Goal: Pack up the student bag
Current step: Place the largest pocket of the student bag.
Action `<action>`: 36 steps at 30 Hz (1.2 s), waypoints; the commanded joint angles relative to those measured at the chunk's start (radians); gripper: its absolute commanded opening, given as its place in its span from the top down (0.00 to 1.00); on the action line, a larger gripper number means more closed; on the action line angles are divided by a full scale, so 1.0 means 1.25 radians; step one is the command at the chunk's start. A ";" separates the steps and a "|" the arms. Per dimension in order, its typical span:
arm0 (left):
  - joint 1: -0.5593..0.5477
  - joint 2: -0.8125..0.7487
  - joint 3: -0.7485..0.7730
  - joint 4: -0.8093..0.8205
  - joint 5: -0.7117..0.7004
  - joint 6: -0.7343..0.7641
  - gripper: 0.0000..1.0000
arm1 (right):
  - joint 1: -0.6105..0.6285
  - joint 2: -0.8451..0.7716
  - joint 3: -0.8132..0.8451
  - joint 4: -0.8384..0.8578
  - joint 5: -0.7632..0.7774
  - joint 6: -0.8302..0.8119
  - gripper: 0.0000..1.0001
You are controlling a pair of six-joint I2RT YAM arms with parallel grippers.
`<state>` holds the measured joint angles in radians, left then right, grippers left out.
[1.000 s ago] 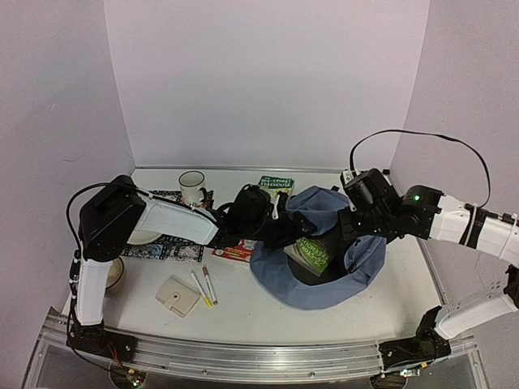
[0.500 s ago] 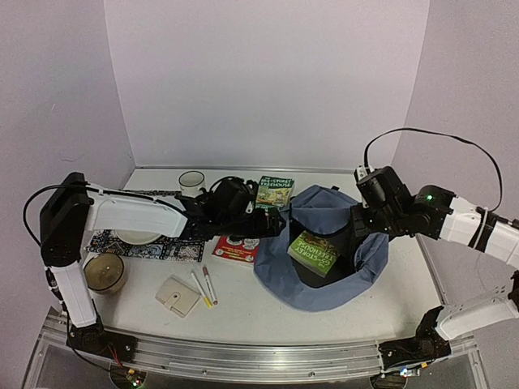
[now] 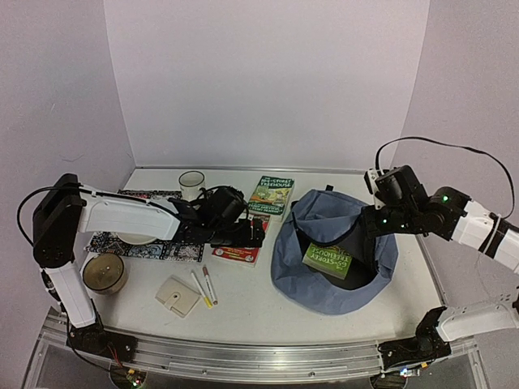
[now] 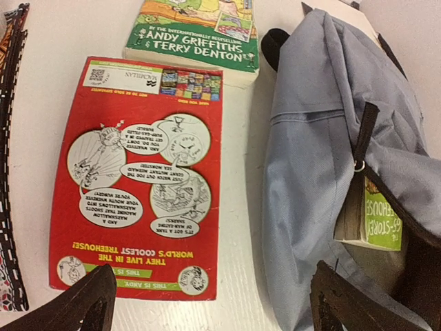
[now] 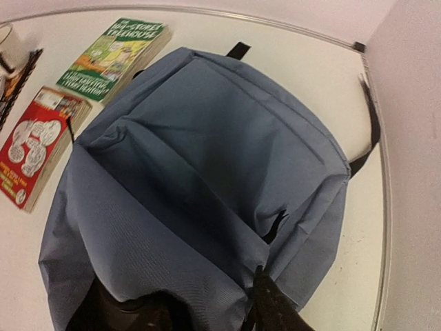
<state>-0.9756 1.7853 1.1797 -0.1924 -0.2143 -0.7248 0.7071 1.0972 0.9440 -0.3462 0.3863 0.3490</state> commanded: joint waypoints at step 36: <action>0.188 0.151 0.074 -0.073 0.108 0.082 0.15 | 0.126 0.623 0.200 0.536 -0.367 0.332 0.25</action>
<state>-0.7456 1.9762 1.2640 -0.2769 -0.1038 -0.6100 0.8537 1.8152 1.1234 0.2666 -0.1363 0.6758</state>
